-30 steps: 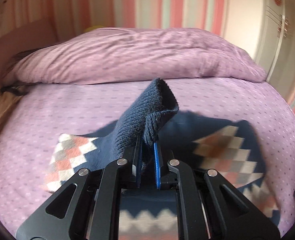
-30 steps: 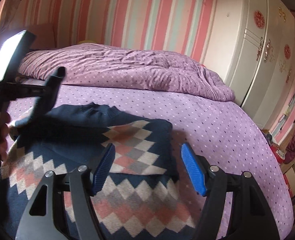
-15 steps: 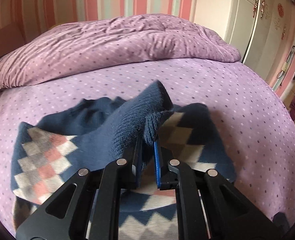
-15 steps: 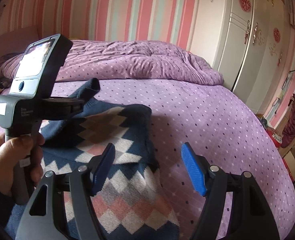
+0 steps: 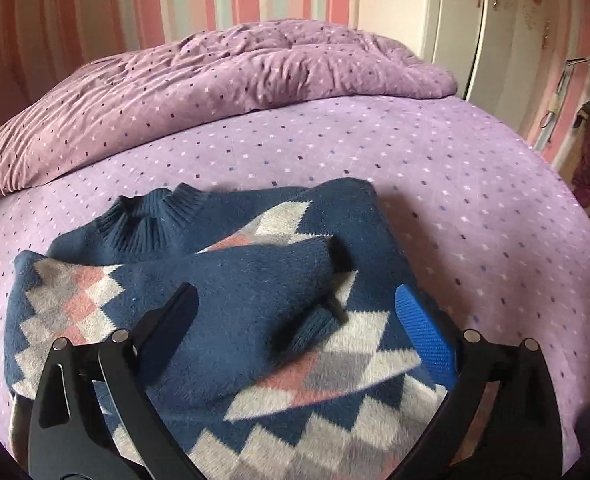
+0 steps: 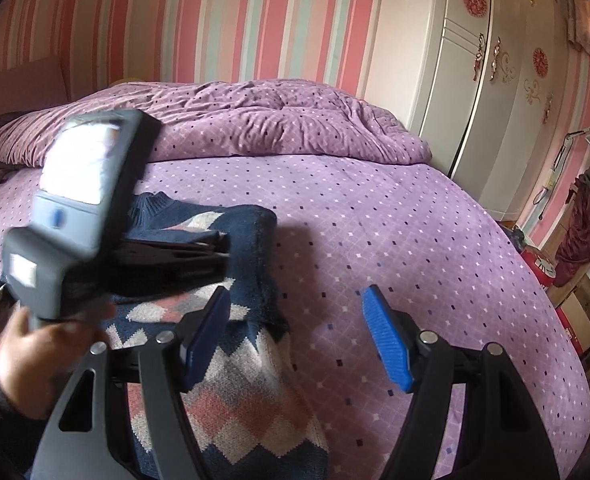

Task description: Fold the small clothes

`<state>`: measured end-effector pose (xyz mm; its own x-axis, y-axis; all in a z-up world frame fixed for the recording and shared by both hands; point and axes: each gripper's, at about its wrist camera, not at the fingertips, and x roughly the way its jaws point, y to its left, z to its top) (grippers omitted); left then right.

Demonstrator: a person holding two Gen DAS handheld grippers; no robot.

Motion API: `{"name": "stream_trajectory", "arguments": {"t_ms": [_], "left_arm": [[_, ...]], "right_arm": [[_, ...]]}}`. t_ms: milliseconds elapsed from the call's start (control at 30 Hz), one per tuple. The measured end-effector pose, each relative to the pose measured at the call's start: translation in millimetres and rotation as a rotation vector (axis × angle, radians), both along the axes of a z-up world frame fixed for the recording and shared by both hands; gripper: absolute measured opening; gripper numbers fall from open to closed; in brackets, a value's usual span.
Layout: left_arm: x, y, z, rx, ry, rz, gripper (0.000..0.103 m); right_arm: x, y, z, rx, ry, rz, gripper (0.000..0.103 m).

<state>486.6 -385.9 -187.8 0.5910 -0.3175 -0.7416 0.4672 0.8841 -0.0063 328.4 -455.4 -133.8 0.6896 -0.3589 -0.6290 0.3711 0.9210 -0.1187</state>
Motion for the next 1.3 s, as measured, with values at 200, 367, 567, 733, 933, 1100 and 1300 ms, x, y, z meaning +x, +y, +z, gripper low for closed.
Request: {"name": "stream_trajectory", "arguments": {"t_ms": [200, 367, 567, 733, 933, 1100, 1300], "left_arm": [[-15.3, 82.5, 22.6, -0.057, -0.038, 0.018, 0.098], [-20.0, 164.8, 20.4, -0.033, -0.05, 0.111, 0.098], [-20.0, 230.5, 9.2, -0.014, -0.035, 0.201, 0.098], [-5.5, 251.3, -5.5, 0.013, -0.031, 0.231, 0.098], [6.1, 258.0, -22.6, -0.006, -0.011, 0.244, 0.1], [14.3, 256.1, -35.8, 0.013, -0.008, 0.235, 0.1], [17.7, 260.0, -42.7, 0.001, 0.002, 0.243, 0.1]], "right_arm": [[-2.9, 6.2, -0.5, 0.022, -0.018, 0.003, 0.07], [4.6, 22.7, -4.8, 0.046, -0.018, 0.036, 0.07], [24.4, 43.1, -15.3, 0.137, -0.055, 0.137, 0.07], [71.0, 49.9, -41.9, 0.15, -0.006, 0.237, 0.07], [121.1, 34.8, -83.9, 0.272, 0.064, 0.225, 0.07], [148.4, 30.7, -103.1, 0.264, 0.097, 0.239, 0.066], [157.7, 21.8, -122.1, 0.356, 0.132, 0.248, 0.05]]}}
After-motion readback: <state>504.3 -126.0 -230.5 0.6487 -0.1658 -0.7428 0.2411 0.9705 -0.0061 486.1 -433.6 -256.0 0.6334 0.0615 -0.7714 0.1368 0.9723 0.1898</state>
